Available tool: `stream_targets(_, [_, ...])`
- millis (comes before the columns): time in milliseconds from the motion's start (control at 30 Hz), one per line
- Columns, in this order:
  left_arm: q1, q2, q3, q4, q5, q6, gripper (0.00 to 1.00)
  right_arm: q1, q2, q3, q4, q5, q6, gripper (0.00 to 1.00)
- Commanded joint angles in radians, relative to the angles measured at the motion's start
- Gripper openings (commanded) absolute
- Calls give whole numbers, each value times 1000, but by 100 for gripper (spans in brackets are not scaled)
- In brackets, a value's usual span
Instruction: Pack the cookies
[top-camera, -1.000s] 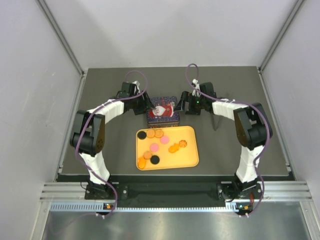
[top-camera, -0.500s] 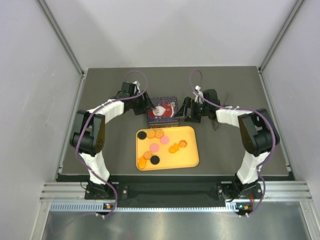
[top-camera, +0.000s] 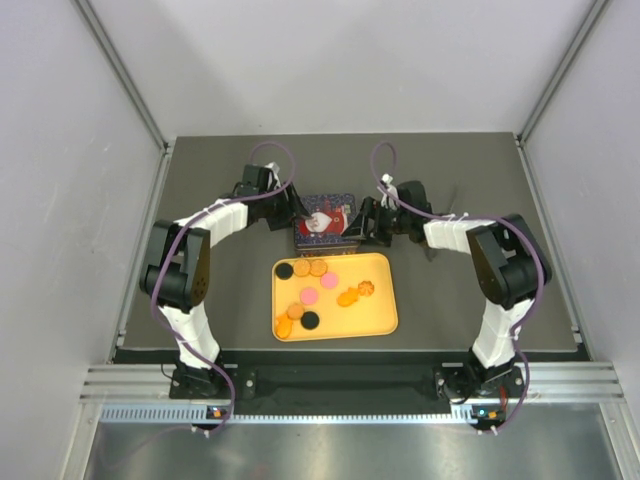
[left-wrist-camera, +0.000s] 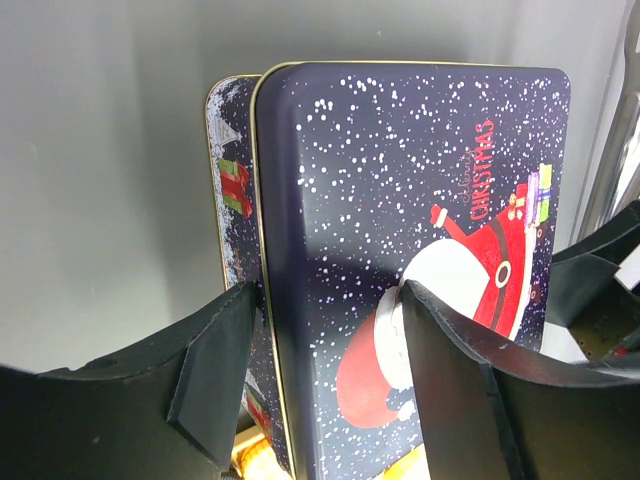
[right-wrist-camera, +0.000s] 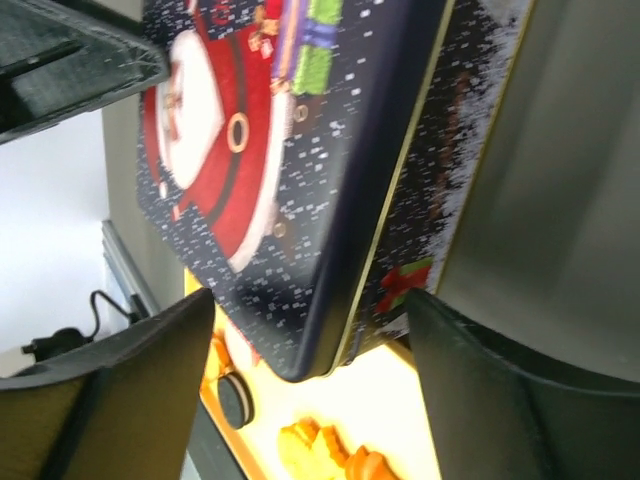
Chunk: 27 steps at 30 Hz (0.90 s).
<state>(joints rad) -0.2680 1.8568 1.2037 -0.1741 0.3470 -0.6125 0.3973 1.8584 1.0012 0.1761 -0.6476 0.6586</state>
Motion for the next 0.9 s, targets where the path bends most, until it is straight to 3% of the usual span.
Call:
stream_targets(0, [-16, 8, -39, -38, 18, -1, 64, 25, 25, -4, 71, -18, 12, 75])
stream_targets(233, [-17, 13, -44, -15, 33, -13, 64, 52, 41, -6, 85, 3, 13, 42])
stream_targets(333, [-17, 37, -10, -24, 35, -9, 64, 64, 48, -1, 91, 3, 18, 35])
stream_targets(567, [-17, 88, 63, -51, 33, -9, 64, 101, 42, 25, 50, 26, -19, 36])
stream_targets(867, [-4, 68, 65, -88, 3, 26, 65, 146, 25, 43, -59, 74, -116, 57])
